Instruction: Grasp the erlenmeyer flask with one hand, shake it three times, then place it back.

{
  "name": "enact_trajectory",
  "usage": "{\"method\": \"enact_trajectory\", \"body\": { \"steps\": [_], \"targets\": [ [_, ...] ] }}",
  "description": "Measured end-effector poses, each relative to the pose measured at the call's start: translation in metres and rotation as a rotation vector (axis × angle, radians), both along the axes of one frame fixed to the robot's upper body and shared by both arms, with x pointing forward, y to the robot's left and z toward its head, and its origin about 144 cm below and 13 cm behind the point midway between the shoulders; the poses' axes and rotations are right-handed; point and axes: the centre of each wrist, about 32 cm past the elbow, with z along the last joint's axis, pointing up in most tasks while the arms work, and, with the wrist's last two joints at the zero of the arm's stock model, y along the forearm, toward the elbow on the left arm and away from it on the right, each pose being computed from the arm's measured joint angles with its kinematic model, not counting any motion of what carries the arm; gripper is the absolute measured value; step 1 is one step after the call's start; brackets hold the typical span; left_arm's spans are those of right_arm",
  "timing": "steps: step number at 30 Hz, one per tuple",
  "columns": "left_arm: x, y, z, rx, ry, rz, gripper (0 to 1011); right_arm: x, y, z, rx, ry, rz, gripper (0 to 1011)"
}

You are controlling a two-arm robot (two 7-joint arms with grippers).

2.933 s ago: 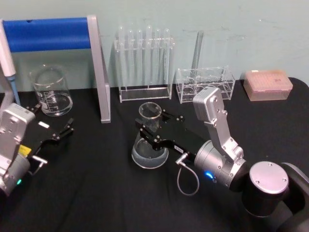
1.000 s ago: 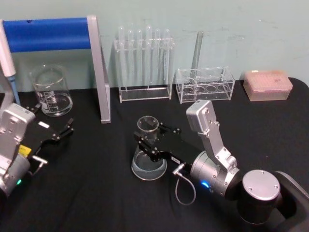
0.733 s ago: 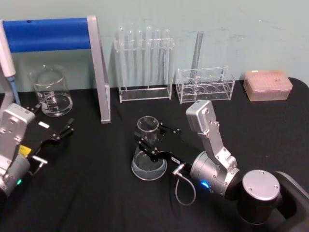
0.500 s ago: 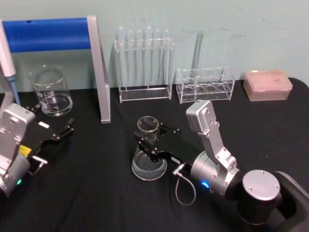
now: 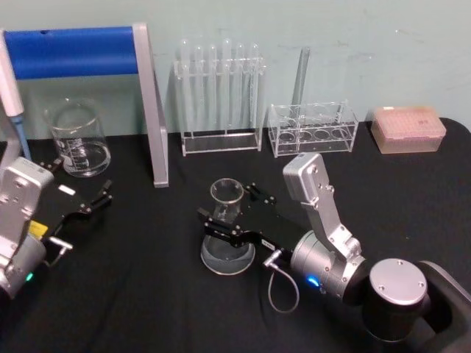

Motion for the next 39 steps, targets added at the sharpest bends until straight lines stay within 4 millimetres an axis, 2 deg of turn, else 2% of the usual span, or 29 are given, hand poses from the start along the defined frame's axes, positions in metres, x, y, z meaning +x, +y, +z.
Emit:
{"method": "enact_trajectory", "body": {
  "steps": [6, 15, 25, 39],
  "targets": [
    [0.0, 0.0, 0.0, 0.0, 0.0, 0.0, 1001, 0.0, 0.0, 0.0, 0.0, -0.001, 0.0, 1000],
    [0.0, 0.0, 0.0, 0.0, 0.0, 0.0, 1001, 0.0, 0.0, 0.0, 0.002, -0.001, 0.001, 1000],
    [0.0, 0.0, 0.0, 0.0, 0.0, 0.0, 1001, -0.006, -0.01, 0.001, 0.01, 0.008, 0.017, 1000],
    [0.0, 0.0, 0.0, 0.0, 0.0, 0.0, 1001, -0.039, -0.048, 0.004, -0.003, 0.024, 0.031, 1000]
  ]
}}
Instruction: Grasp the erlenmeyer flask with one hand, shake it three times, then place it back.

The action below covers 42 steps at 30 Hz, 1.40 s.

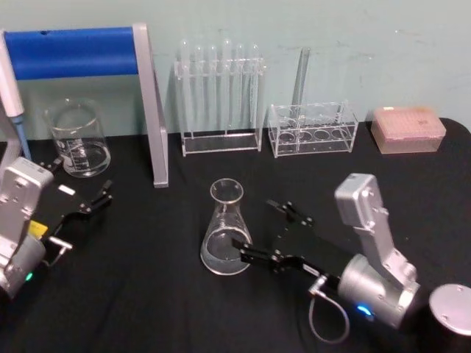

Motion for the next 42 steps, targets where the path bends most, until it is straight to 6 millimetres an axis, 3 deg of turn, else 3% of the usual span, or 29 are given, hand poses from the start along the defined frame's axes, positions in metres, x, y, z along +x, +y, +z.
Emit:
{"method": "enact_trajectory", "body": {
  "steps": [10, 19, 42],
  "targets": [
    [0.0, 0.0, 0.0, 0.0, 0.0, 0.0, 1001, -0.016, -0.024, 0.001, -0.011, -0.009, -0.051, 1000],
    [0.0, 0.0, 0.0, 0.0, 0.0, 0.0, 1001, -0.011, -0.031, 0.002, -0.008, -0.045, -0.147, 1000],
    [0.0, 0.0, 0.0, 0.0, 0.0, 0.0, 1001, 0.057, -0.037, -0.003, -0.151, -0.187, -0.514, 1000]
  ]
}}
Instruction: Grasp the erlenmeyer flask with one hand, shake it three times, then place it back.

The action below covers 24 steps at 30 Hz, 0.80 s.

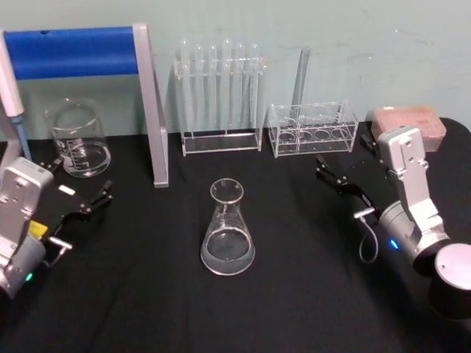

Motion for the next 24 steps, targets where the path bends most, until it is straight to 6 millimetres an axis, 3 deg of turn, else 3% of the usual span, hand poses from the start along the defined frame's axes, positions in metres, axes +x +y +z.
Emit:
{"method": "enact_trajectory", "body": {
  "steps": [9, 24],
  "targets": [
    [0.0, 0.0, 0.0, 0.0, 0.0, 0.0, 1001, 0.011, -0.004, -0.012, -0.093, -0.016, -0.039, 1000],
    [0.0, 0.0, 0.0, 0.0, 0.0, 0.0, 1001, 0.01, -0.002, -0.015, -0.131, -0.026, -0.036, 1000]
  ]
}}
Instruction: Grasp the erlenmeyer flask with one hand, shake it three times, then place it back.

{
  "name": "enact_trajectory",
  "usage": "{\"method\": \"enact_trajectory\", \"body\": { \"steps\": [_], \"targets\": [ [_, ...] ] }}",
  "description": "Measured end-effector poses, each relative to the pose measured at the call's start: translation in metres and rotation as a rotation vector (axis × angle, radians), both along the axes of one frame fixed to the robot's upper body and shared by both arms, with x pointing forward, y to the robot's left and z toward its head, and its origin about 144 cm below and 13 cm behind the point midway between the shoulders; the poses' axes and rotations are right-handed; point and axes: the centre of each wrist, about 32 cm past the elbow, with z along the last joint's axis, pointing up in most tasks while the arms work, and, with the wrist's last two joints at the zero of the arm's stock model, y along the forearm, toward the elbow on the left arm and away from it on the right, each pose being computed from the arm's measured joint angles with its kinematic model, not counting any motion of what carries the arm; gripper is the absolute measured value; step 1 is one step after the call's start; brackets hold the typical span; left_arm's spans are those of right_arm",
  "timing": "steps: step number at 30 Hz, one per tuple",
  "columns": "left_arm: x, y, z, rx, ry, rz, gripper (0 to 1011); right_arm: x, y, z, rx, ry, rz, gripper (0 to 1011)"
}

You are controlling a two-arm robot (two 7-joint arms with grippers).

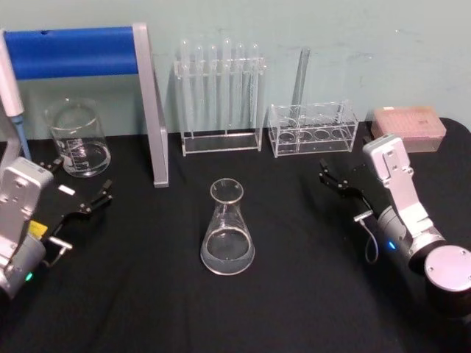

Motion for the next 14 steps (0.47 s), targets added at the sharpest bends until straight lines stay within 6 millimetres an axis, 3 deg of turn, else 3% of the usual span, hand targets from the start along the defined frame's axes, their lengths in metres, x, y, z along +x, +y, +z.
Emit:
{"method": "enact_trajectory", "body": {
  "steps": [14],
  "targets": [
    [0.0, 0.0, 0.0, 0.0, 0.0, 0.0, 1001, -0.0001, 0.0, 0.0003, -0.001, 0.0, 0.002, 1000]
  ]
}}
